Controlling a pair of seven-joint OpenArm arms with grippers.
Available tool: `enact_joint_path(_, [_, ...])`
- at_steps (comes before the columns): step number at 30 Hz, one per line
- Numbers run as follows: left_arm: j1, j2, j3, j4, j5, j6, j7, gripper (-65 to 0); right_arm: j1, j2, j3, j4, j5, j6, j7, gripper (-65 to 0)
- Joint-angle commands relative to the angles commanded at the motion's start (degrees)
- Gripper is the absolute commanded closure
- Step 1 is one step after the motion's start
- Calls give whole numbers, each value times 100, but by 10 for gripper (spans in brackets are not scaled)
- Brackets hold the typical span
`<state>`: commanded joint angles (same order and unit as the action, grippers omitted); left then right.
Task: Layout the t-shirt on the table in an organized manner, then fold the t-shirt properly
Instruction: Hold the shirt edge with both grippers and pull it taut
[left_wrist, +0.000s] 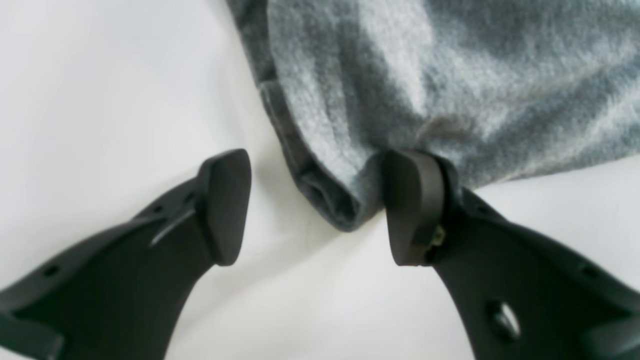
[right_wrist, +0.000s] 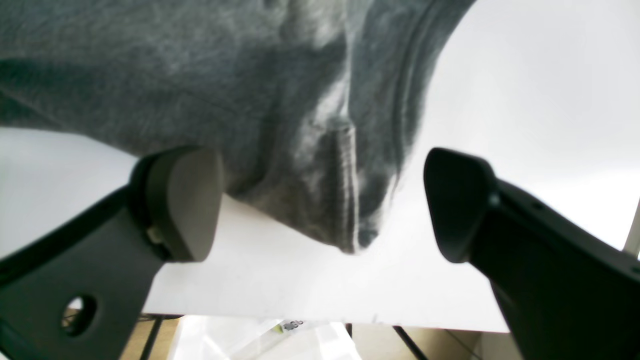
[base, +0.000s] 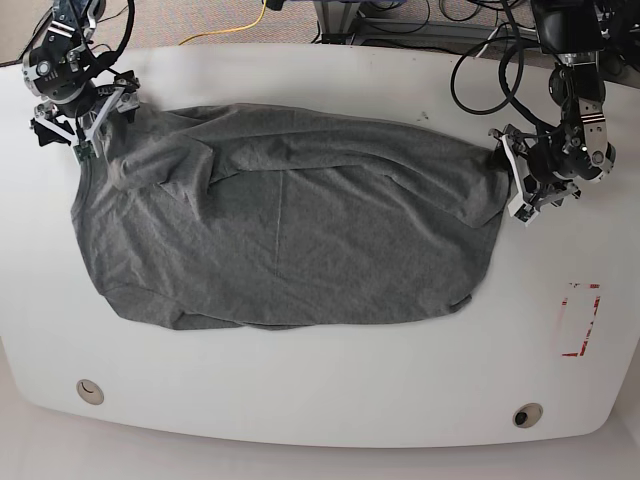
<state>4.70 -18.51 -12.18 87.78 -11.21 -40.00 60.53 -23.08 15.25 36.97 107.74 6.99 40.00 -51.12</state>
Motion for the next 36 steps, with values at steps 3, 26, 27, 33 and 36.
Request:
enact_joint_path(3, [-9,9,9,0,0,0,-9,-383,123,0,9,-343,-9,0,0,-525])
enact_joint_path(26, [-149,-114,9,-18,0,0,-9,-383,105,185,352,-703,-18,0,0,-40])
enact_joint_path(27, [-149,-105,9,-18,0,0,-9,-383,53,193,343,-668,-18,0,0,-40])
enact_joint_path(33, [-149,-97,62,-88,0,0,-9,-383,-62,220,334,-519,-18,0,0,-40])
enact_joint_path(36, [-158,-105,149,-246,0,0,-9,-383,-70,308,334,-527,-18,0,0,-40])
